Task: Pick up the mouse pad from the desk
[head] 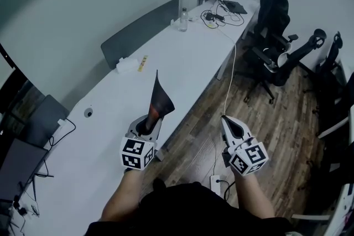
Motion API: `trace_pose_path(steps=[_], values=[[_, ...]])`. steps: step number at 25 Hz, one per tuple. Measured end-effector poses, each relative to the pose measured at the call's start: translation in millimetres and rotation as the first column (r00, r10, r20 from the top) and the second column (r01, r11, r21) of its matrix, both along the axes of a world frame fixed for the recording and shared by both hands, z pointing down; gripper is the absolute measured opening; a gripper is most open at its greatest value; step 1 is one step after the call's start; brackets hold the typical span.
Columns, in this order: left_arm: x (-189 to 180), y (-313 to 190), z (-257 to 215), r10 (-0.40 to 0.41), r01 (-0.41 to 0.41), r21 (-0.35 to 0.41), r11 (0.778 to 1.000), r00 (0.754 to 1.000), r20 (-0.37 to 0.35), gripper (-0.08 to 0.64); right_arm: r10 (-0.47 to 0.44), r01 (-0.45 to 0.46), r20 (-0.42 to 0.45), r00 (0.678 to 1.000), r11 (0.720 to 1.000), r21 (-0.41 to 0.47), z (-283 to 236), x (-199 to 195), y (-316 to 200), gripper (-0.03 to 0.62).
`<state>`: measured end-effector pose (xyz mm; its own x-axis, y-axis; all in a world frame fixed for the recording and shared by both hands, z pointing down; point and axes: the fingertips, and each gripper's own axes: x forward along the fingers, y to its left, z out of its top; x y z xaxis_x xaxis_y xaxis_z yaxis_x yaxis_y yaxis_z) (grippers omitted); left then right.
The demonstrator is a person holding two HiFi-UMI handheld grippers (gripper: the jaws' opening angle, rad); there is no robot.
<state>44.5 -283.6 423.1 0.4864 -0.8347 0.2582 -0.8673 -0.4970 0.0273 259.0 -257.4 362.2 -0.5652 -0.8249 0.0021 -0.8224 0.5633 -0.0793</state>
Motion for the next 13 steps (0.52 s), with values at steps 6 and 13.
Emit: trace_pose_path(steps=[6, 13], values=[[5, 6, 5, 0.000, 0.000, -0.007, 1.000, 1.000, 0.013, 0.112, 0.005, -0.005, 0.030, 1.000, 1.000, -0.003, -1, 8, 4, 0.003], [9, 14, 9, 0.009, -0.009, -0.016, 1.000, 1.000, 0.026, 0.112, 0.041, -0.038, 0.054, 0.998, 0.998, -0.047, 11, 34, 11, 0.003]])
